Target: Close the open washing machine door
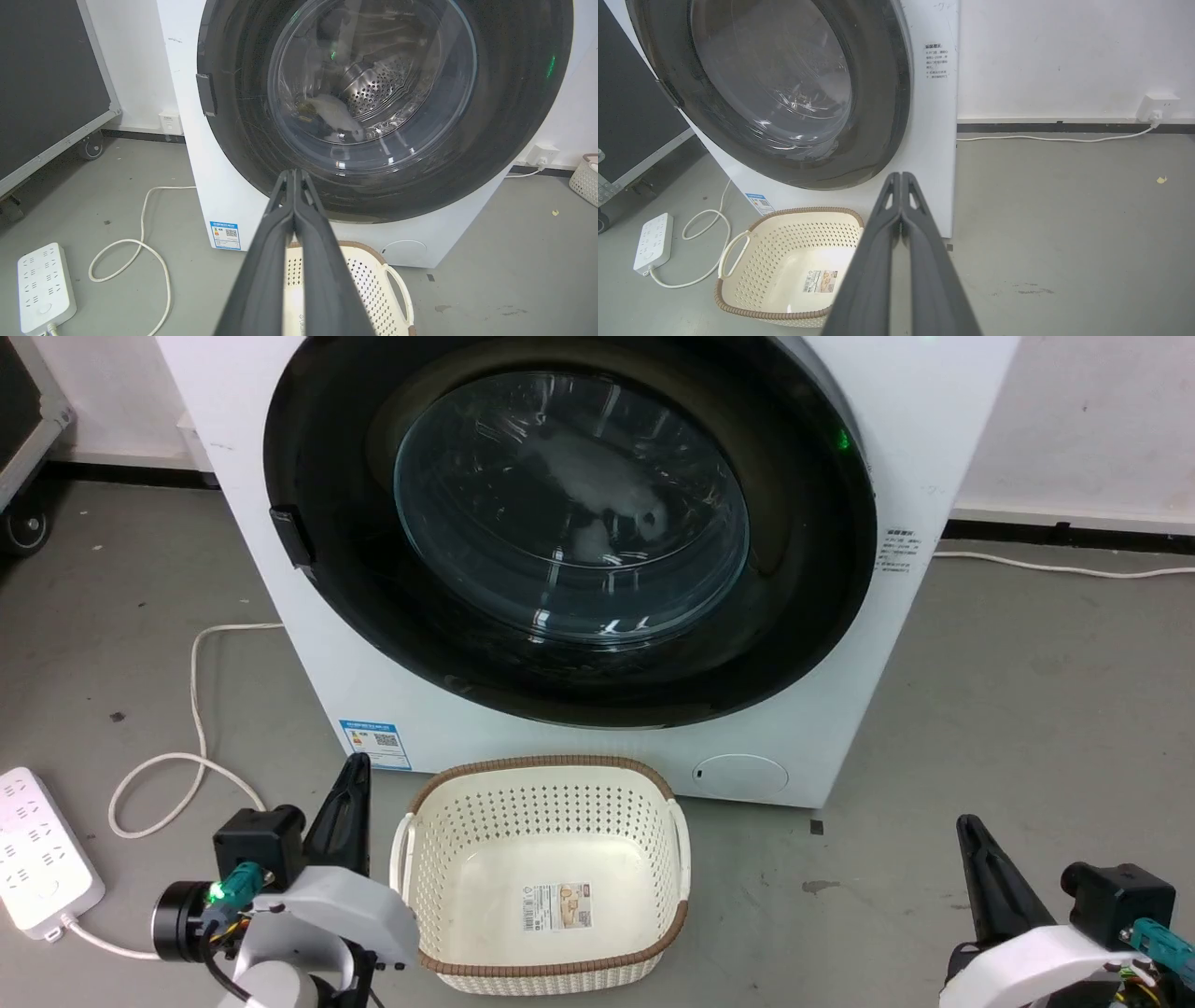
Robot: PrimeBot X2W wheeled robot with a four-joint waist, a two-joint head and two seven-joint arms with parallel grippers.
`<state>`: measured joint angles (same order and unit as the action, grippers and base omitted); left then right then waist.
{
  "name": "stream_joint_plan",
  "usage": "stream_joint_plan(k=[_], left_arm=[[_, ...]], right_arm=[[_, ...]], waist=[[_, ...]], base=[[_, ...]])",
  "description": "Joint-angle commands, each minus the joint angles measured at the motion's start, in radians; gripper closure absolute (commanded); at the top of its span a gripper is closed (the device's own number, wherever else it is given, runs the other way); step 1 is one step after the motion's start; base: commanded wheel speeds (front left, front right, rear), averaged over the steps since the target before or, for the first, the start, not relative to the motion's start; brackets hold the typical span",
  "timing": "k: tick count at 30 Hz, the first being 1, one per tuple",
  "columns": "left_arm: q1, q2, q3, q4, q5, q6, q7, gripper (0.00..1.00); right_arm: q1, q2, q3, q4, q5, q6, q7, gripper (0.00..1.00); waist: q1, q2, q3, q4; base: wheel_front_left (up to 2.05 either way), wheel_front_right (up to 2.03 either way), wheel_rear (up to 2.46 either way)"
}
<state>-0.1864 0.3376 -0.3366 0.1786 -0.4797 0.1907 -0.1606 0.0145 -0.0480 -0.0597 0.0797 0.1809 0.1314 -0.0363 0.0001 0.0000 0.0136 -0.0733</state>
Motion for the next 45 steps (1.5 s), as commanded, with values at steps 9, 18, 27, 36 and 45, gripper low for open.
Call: stream_joint_plan(k=[9,18,27,36,45], left_arm=[[0.023,-0.027,0.032,-0.019,0.047,-0.019,0.014,1.00],[0.037,-0.049,0.057,-0.032,0.083,-0.033,0.026,1.00],[0.050,-0.071,0.083,-0.046,0.119,-0.048,0.038,1.00],[0.064,-0.092,0.108,-0.059,0.155,-0.062,0.050,1.00],[0.078,-0.114,0.134,-0.072,0.192,-0.076,0.063,1.00]], right_arm=[[-0.002,0.000,0.006,-0.011,-0.022,0.000,0.005,1.00],[-0.003,0.000,0.011,-0.017,-0.035,0.000,0.007,1.00],[-0.004,-0.001,0.015,-0.022,-0.049,0.000,0.010,1.00],[-0.005,-0.001,0.020,-0.028,-0.062,0.000,0.013,1.00],[-0.006,-0.001,0.024,-0.034,-0.075,0.000,0.015,1.00]], waist=[[0.0000,0.0000,-0.001,0.006],[0.0000,0.0000,-0.002,0.011],[-0.0001,0.0000,-0.003,0.017],[-0.0001,0.0000,-0.004,0.023],[-0.0001,0.0000,-0.005,0.028]], base=[[0.00,0.00,0.00],[0.00,0.00,0.00],[0.00,0.00,0.00],[0.00,0.00,0.00],[0.00,0.00,0.00]])
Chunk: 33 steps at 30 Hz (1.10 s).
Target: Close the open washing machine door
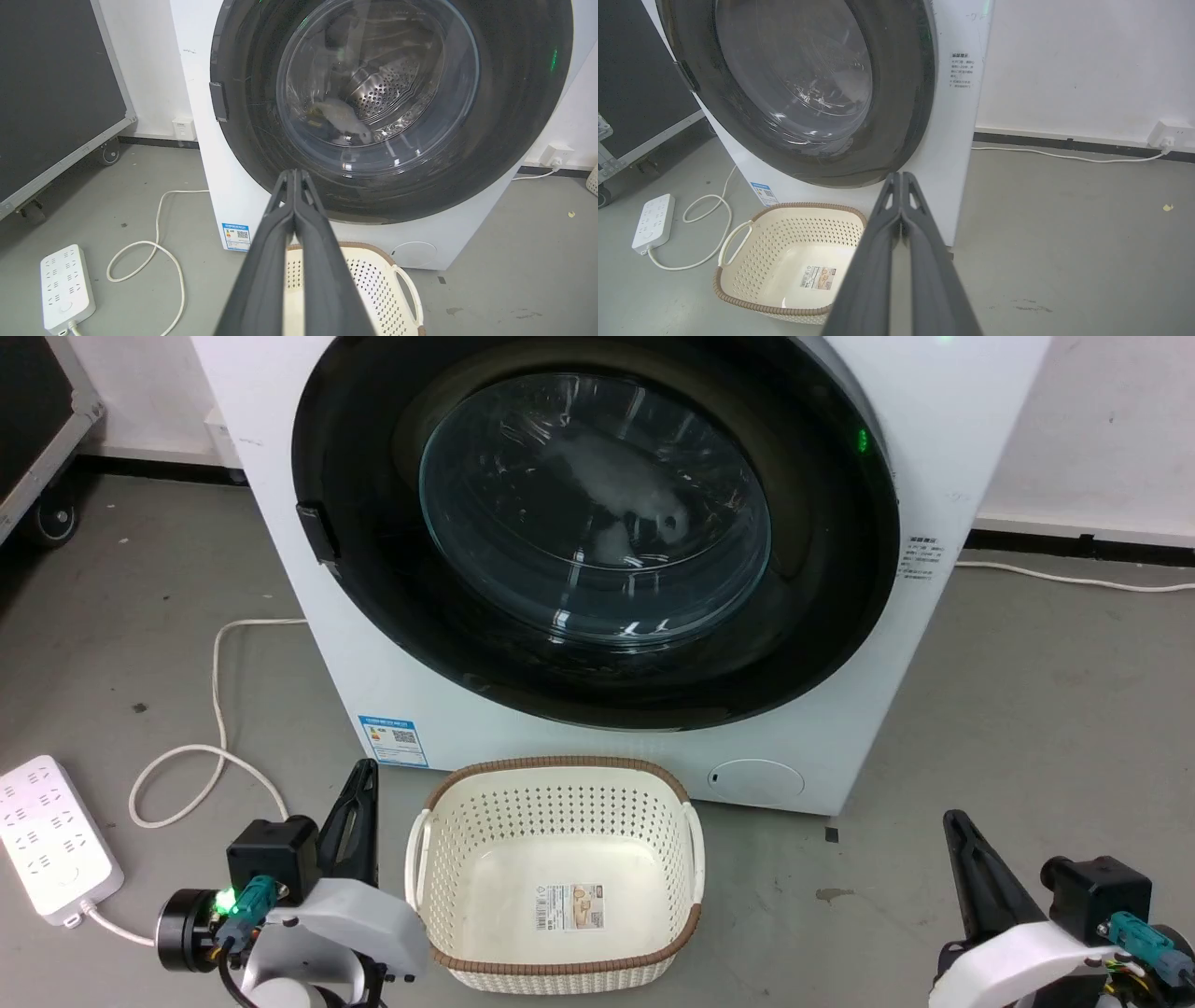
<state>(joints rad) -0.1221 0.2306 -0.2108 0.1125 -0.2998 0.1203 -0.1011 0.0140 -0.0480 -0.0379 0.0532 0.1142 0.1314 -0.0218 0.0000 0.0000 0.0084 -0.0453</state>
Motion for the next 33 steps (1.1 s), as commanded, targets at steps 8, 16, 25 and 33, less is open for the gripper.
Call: stream_joint_plan(k=[8,16,25,33], left_arm=[[0.025,-0.026,0.030,-0.018,0.044,-0.019,0.014,1.00],[0.038,-0.046,0.053,-0.030,0.076,-0.032,0.025,1.00],[0.050,-0.065,0.076,-0.042,0.108,-0.044,0.036,1.00],[0.065,-0.089,0.104,-0.057,0.148,-0.060,0.050,1.00]], right_arm=[[-0.007,-0.001,0.006,-0.012,-0.020,0.000,0.003,1.00],[-0.008,-0.001,0.010,-0.018,-0.032,0.000,0.005,1.00],[-0.009,-0.001,0.014,-0.023,-0.044,0.000,0.008,1.00],[-0.010,-0.002,0.019,-0.029,-0.059,-0.001,0.011,1.00]], waist=[[0.0000,0.0000,-0.001,0.005],[0.0000,0.0000,-0.002,0.010],[0.0000,0.0000,-0.003,0.015],[0.0000,0.0000,-0.004,0.022]], base=[[0.00,0.00,0.00],[0.00,0.00,0.00],[0.00,0.00,0.00],[0.00,0.00,0.00]])
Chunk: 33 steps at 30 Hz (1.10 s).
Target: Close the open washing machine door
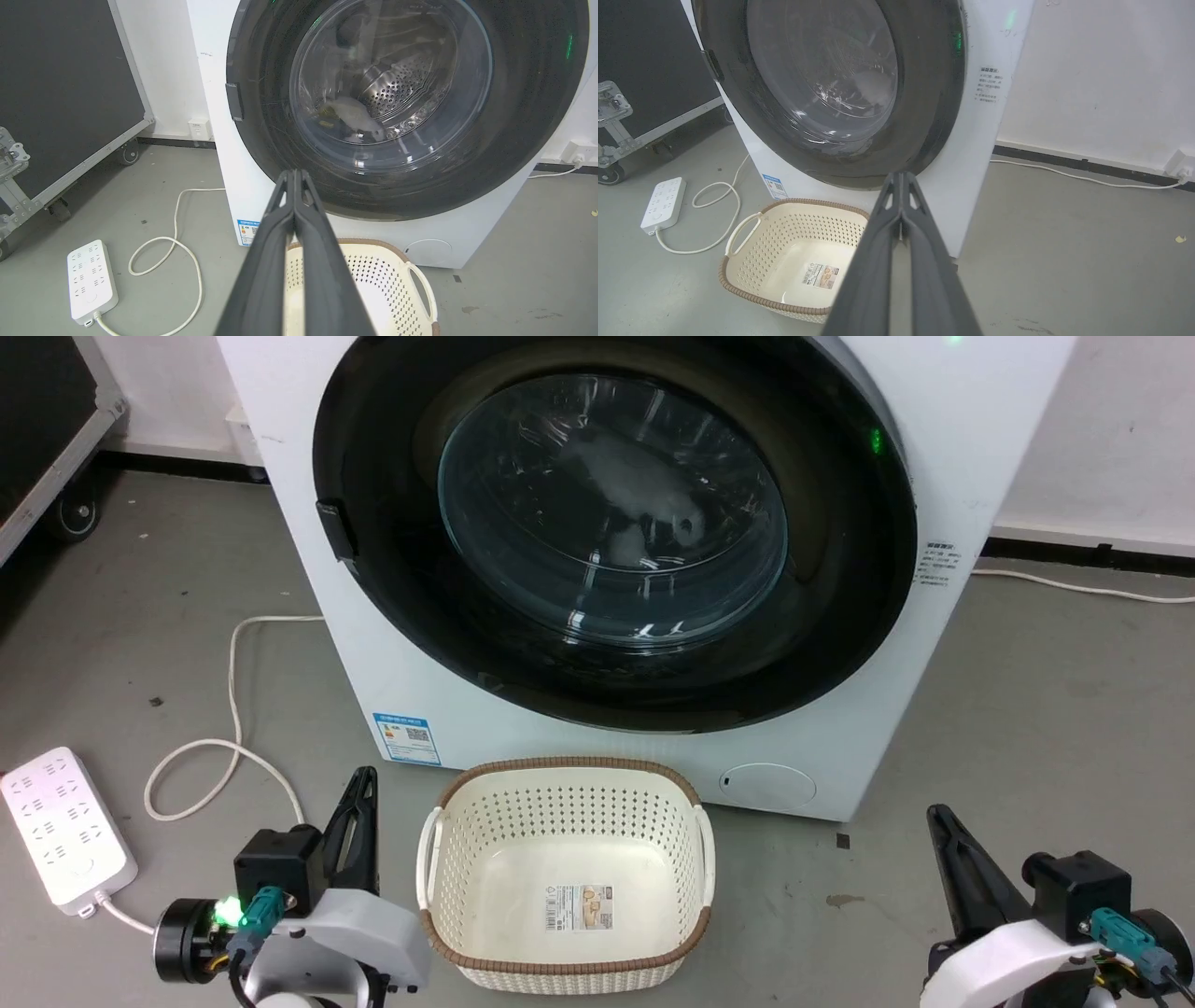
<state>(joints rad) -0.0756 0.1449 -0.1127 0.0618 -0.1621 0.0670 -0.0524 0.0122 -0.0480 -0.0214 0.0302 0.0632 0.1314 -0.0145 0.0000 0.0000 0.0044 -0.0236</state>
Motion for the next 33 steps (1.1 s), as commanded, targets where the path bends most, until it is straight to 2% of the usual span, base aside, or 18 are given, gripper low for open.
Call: stream_joint_plan(k=[1,33], left_arm=[[0.020,-0.006,0.009,-0.007,0.015,-0.009,0.002,1.00],[0.068,-0.083,0.099,-0.055,0.143,-0.060,0.046,1.00]], right_arm=[[-0.008,-0.002,0.003,-0.007,-0.009,-0.001,0.004,1.00],[-0.012,-0.002,0.019,-0.027,-0.056,-0.001,0.013,1.00]], waist=[[0.0000,0.0000,0.000,0.001],[0.0000,0.0000,-0.004,0.021]], base=[[0.00,0.00,0.00],[0.00,0.00,0.00]])
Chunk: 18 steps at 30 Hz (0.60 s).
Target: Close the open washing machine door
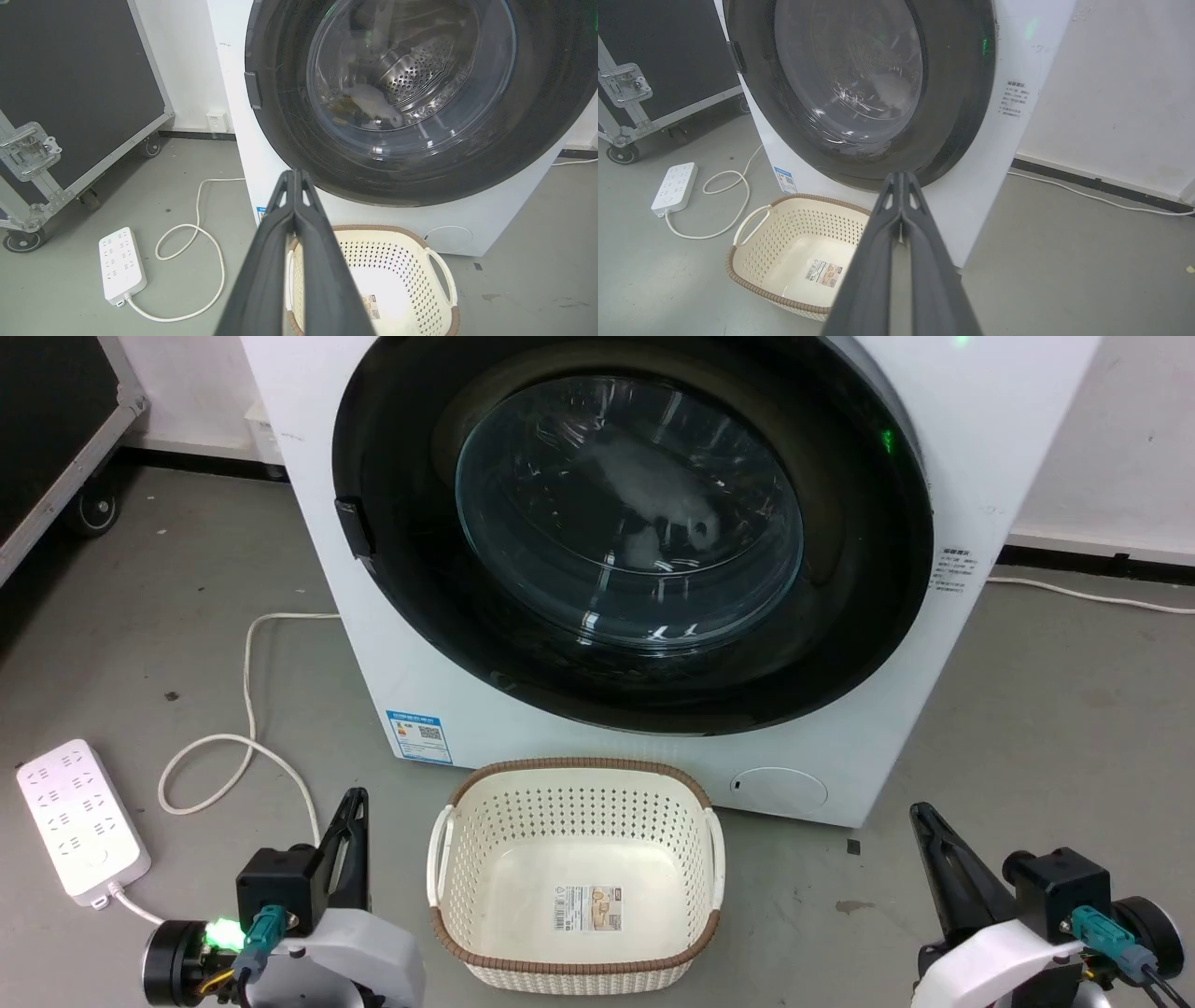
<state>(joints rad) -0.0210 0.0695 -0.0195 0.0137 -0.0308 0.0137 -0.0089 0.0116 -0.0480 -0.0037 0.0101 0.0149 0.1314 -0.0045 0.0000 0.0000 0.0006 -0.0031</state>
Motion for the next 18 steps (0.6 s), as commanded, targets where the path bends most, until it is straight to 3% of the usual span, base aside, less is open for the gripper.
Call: stream_joint_plan(k=[1,18], left_arm=[[0.015,-0.010,0.009,-0.008,0.016,-0.008,0.004,1.00],[0.021,-0.019,0.019,-0.014,0.031,-0.014,0.009,1.00]], right_arm=[[-0.011,-0.002,0.002,-0.008,-0.009,-0.001,0.003,1.00],[-0.012,-0.002,0.004,-0.010,-0.015,-0.001,0.005,1.00]], waist=[[0.0000,0.0000,0.000,0.001],[0.0000,0.0000,-0.001,0.003]], base=[[0.00,0.00,0.00],[0.00,0.00,0.00]])
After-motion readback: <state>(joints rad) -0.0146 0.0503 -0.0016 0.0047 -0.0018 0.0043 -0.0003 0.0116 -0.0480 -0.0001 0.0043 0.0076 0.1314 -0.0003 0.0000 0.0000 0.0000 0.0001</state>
